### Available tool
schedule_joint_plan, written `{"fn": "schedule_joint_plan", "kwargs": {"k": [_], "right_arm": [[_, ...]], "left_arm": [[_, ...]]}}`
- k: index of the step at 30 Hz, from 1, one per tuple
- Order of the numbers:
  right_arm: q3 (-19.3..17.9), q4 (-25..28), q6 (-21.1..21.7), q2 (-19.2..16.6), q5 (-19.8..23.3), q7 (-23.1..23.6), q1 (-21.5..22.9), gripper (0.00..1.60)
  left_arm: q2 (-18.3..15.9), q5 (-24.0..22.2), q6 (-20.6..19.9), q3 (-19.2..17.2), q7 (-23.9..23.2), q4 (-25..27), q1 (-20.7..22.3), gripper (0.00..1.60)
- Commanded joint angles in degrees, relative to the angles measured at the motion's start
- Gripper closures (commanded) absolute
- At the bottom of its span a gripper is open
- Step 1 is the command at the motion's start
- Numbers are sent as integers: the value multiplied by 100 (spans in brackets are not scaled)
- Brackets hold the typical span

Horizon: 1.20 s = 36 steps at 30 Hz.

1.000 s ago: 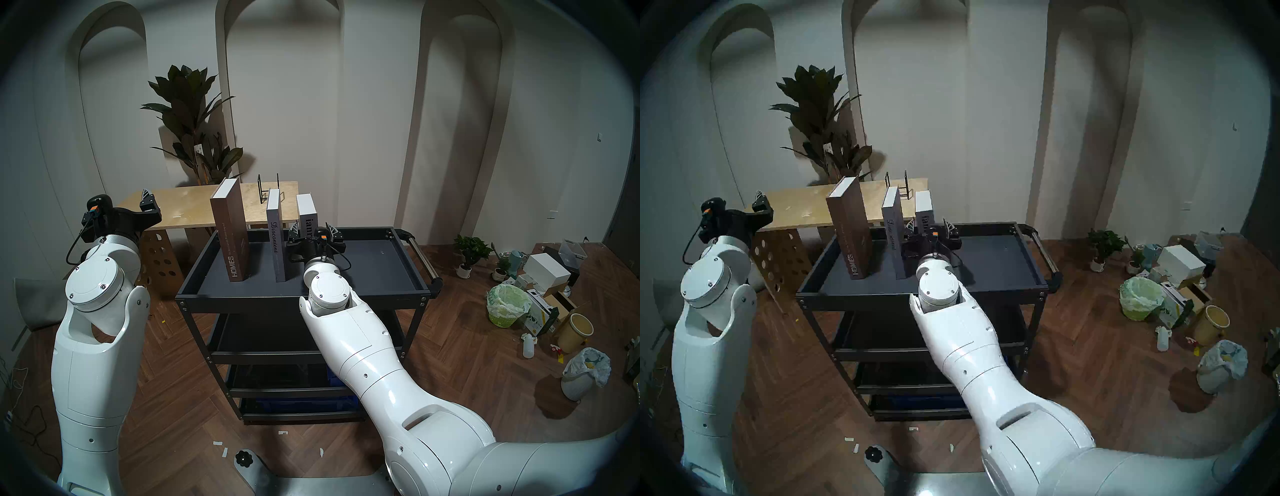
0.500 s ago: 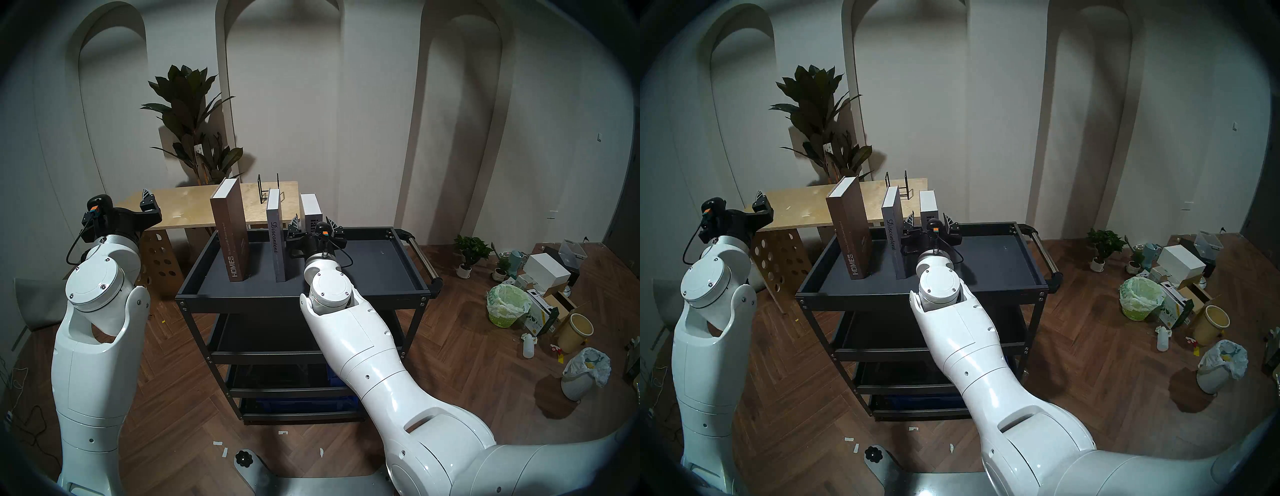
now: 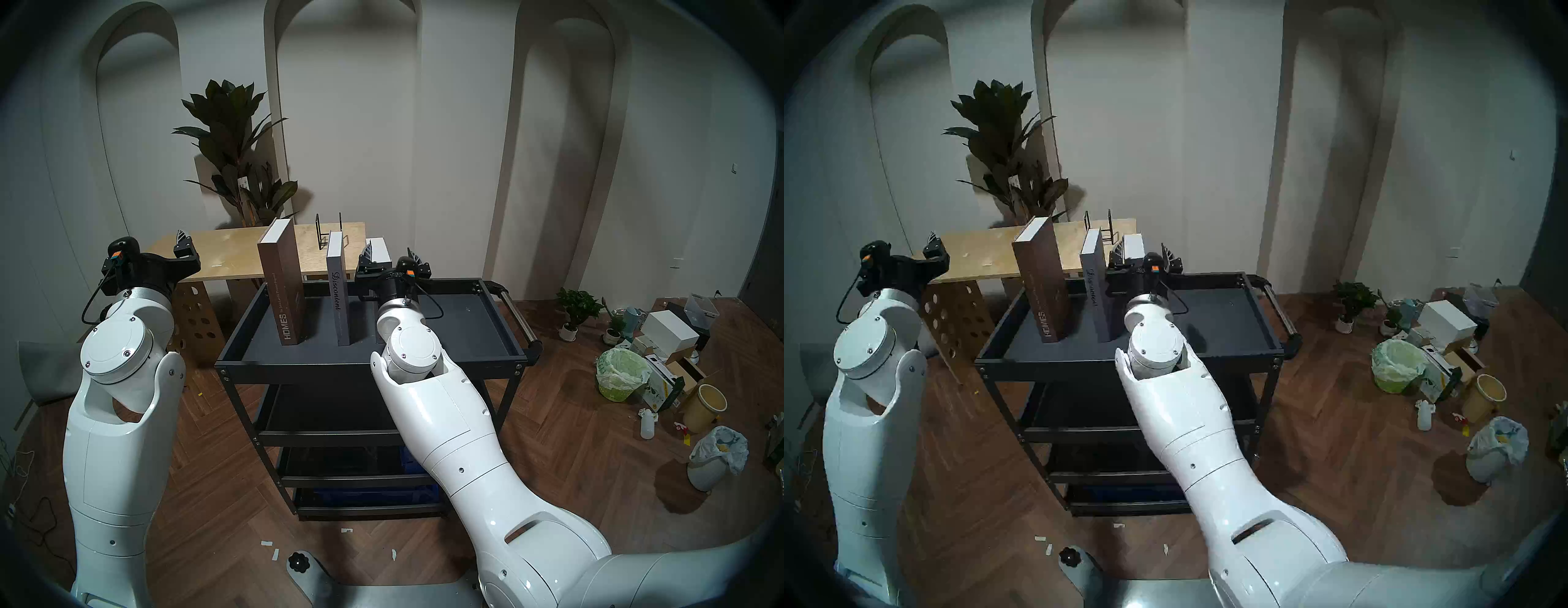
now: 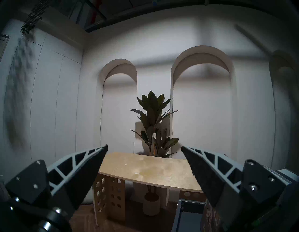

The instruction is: Sort the books onto the shelf by size, largest to the left

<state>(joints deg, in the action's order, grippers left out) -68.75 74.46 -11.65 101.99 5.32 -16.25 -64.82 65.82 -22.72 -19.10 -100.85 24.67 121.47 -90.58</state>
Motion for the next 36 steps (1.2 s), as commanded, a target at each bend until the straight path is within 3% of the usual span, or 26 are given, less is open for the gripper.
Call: {"fn": "schedule_joint_plan", "kwargs": {"k": [1,8,17,24,36], "right_arm": [[-254,636,-167,-268,19,34,97,0],[-936,1154,179,-890,55,0,-185,0],[-1695,1587,1130,-1525,204,189,-587,0],[-1992,2019,1897,-1966,359,537,-936,0],[-2192,2846,3344,-2511,864,1380,-1262,0]], "left_arm": [[-86,69,156,120,-160,188,-93,0],[-132,190,237,277,-242,316,-244,0],[-214,304,358,497,-433,458,-532,0],[-293,501,485,584,-479,614,-802,0],[-361,637,764,523,-606,655,-1061,0]]}}
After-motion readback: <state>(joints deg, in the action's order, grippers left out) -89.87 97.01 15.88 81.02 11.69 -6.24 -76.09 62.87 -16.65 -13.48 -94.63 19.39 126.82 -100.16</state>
